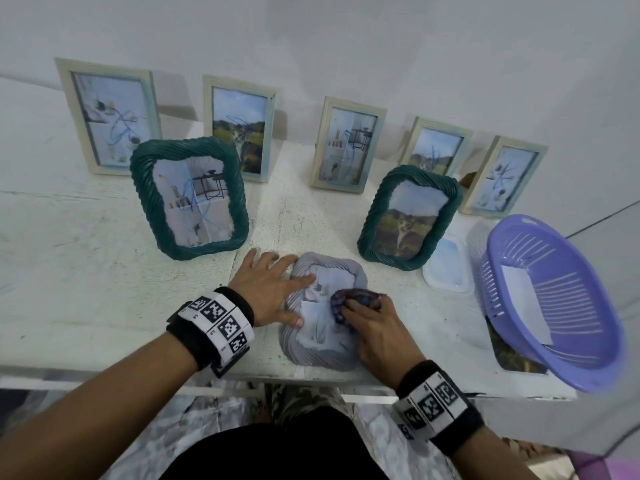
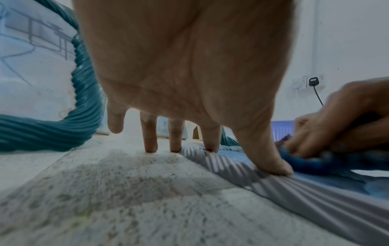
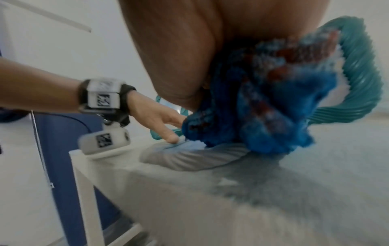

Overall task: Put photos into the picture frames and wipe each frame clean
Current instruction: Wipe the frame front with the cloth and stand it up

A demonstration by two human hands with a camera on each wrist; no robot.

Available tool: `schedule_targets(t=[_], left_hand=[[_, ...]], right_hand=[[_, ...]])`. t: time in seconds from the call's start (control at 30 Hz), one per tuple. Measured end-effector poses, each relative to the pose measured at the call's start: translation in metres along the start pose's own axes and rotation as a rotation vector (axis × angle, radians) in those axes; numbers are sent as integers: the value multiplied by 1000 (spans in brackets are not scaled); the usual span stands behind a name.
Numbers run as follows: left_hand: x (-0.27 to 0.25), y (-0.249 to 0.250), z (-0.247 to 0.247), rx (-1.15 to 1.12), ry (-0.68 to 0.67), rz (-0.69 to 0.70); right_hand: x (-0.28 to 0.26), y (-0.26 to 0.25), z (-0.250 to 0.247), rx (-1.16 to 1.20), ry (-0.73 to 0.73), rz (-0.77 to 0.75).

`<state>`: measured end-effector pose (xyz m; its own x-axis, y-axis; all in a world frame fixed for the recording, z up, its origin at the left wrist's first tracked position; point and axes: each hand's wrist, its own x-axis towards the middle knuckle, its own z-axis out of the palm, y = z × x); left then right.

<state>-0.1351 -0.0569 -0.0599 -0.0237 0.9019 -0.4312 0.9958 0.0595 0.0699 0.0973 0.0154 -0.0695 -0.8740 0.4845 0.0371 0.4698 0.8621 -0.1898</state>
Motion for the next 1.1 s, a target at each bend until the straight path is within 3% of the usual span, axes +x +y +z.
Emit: schedule_targets(t=[0.1, 0.33, 0.5, 0.67, 0.83, 0.9, 1.0, 1.1], left_hand=[[0, 0, 0, -9, -5, 3], [0, -3, 1, -20, 0, 14], [-1, -2, 0, -30, -2, 14], [-2, -1, -1, -43, -1, 16], [-2, -2, 1, -43, 16, 12], [-2, -3, 1, -43, 21, 12], [-1, -3, 1, -48, 15, 10], [-2, -5, 2, -62, 6, 15]], right_hand=[[-31, -16, -2, 40, 59, -58], [4, -5, -2, -1, 35, 74], [-30, -28, 1, 121, -30, 11], [11, -14, -8, 78, -107, 68], [-7, -37, -7, 142, -51, -74], [-15, -38, -9, 181, -99, -130], [3, -20, -5, 161, -177, -64], [22, -11, -2, 121, -113, 32]])
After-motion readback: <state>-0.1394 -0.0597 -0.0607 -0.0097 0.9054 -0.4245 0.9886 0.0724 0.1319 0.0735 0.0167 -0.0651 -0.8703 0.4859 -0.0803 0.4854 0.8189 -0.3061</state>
